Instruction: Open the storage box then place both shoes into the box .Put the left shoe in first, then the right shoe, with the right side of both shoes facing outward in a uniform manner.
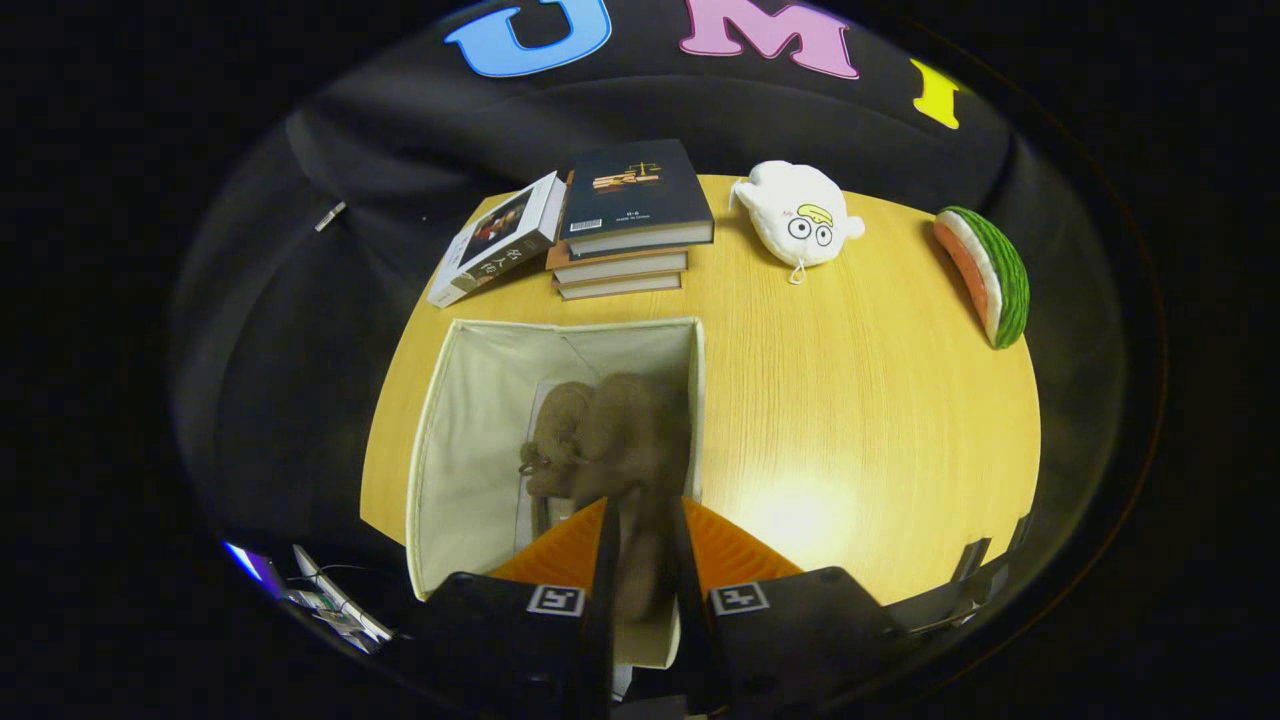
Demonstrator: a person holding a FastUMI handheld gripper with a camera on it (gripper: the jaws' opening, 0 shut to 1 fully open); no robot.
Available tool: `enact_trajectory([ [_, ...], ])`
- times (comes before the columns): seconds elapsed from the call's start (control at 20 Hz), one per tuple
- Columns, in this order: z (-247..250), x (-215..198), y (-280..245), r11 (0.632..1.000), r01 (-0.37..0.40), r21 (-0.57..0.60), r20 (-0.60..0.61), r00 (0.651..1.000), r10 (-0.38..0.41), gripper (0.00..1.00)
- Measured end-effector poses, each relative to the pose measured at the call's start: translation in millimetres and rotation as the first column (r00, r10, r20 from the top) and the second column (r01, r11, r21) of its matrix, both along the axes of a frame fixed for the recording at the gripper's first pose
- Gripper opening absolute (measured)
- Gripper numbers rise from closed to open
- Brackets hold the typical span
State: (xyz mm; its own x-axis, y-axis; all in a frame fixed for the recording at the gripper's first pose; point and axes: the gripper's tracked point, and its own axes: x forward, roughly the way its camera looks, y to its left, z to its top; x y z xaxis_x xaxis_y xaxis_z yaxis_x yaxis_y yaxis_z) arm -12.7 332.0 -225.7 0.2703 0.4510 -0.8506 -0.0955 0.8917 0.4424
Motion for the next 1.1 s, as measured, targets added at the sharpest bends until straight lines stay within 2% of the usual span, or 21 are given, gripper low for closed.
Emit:
enact_trajectory([
  [0.05, 2, -1, 2, 1.000, -0.013, 0.014, 0.000, 1.000, 0.013, 0.50],
  [0.15, 3, -5, 4, 0.999, -0.040, 0.029, 0.002, 0.999, 0.040, 0.73],
  [0.2, 3, -5, 4, 0.999, -0.043, 0.031, 0.008, 0.999, 0.043, 0.78],
  [0.25, 3, -5, 4, 0.999, -0.042, 0.032, 0.015, 0.999, 0.042, 0.91],
  [0.3, 4, -7, 5, 0.998, -0.041, 0.037, 0.020, 0.999, 0.041, 0.95],
  [0.5, 9, -5, 4, 0.998, -0.026, 0.060, 0.039, 0.999, 0.024, 0.95],
  [0.65, 20, 8, -1, 0.995, 0.005, 0.096, 0.101, 0.995, -0.015, 0.97],
  [0.85, 31, 28, -23, 0.992, 0.056, 0.114, 0.196, 0.978, -0.077, 0.97],
  [1.1, 41, 46, -64, 0.991, 0.071, 0.117, 0.317, 0.943, -0.105, 0.99],
])
